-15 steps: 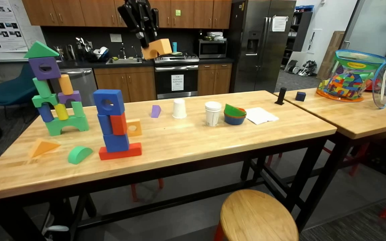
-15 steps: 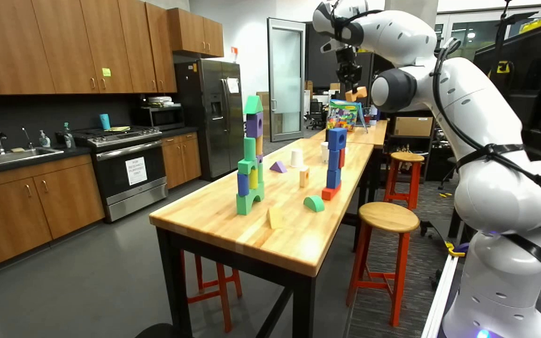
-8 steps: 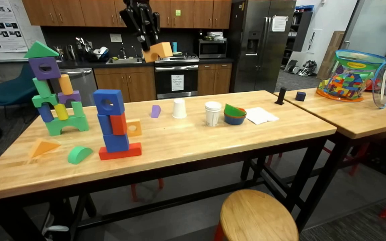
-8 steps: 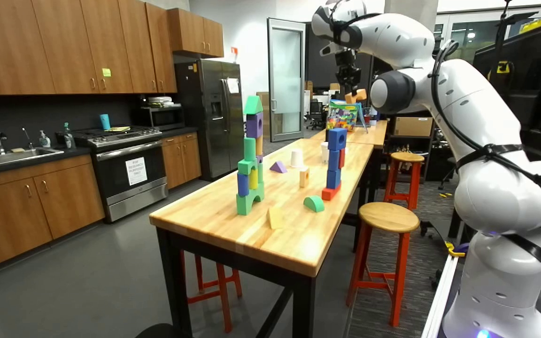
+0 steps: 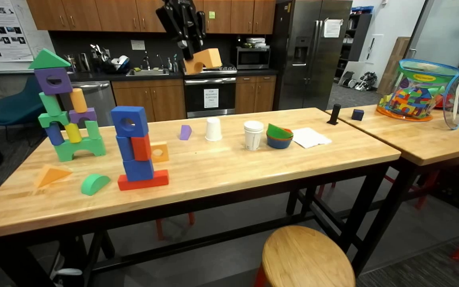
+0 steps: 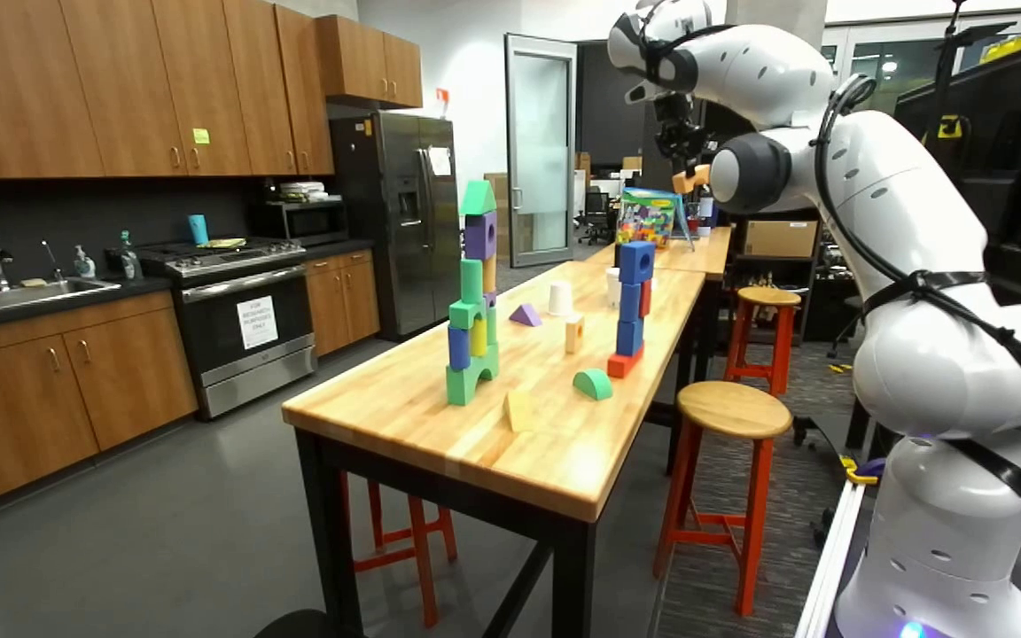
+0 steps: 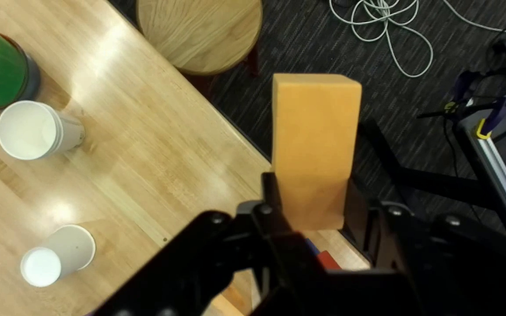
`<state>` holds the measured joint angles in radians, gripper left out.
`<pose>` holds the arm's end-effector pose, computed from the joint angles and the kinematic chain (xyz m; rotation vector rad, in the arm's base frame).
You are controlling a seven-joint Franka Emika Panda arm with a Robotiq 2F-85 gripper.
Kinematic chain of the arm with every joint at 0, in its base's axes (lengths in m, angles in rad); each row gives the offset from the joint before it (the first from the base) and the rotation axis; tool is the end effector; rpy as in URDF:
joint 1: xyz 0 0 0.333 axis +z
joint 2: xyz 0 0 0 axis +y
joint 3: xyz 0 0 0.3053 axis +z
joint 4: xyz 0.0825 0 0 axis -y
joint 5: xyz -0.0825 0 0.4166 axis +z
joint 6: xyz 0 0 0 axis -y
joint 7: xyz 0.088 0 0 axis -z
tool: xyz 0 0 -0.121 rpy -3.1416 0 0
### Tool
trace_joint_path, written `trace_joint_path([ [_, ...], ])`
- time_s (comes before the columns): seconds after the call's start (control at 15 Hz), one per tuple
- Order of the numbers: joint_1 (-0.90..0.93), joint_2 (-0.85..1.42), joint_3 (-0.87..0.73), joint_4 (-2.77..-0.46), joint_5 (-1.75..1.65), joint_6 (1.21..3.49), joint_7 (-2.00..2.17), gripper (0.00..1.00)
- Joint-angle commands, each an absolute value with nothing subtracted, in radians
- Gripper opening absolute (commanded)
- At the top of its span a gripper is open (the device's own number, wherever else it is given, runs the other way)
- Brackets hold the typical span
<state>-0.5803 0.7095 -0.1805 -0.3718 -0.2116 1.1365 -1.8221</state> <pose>0.5186 -0.4409 0.6733 2.5874 1.4338 -0.4056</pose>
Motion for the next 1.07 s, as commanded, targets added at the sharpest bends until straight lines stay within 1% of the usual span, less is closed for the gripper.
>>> trace_joint_path([
  [0.0, -0.640, 0.692, -0.187, -0.397, -0.198, 1.142, -1.850, 0.15],
  [0.2, -0.684, 0.730, -0.184, -0.351, -0.197, 1.127, -1.856, 0.15],
  [0.8, -0.777, 0.788, -0.163, -0.352, -0.153, 1.137, -1.846, 0.15],
  [1.0, -0.802, 0.787, -0.162, -0.345, -0.158, 1.166, -1.927, 0.15],
])
